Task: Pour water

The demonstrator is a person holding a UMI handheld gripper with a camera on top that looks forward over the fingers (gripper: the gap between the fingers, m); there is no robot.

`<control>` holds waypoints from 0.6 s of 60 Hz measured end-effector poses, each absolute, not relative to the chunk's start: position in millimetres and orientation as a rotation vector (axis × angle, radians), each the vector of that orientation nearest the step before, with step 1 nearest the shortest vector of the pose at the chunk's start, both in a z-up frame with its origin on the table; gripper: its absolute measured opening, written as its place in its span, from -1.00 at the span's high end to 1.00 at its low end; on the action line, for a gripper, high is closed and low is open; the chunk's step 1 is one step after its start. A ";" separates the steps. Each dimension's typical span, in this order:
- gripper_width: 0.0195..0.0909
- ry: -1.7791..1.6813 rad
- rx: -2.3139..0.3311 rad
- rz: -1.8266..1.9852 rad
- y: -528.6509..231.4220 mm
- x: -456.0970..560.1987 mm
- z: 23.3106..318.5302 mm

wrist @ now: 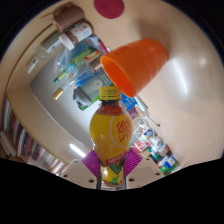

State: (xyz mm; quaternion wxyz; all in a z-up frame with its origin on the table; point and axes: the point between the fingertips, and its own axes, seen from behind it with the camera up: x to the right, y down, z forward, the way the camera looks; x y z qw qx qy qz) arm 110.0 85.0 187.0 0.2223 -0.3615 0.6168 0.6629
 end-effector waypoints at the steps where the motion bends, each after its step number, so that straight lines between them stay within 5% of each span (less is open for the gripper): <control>1: 0.76 1.715 -0.969 1.852 85.9 111.3 189.3; 14: 0.75 1.789 -0.803 1.907 86.6 126.2 195.6; 25: 0.76 1.641 -0.999 1.870 83.0 111.0 208.2; 36: 0.75 0.860 -1.402 1.302 70.8 141.8 293.3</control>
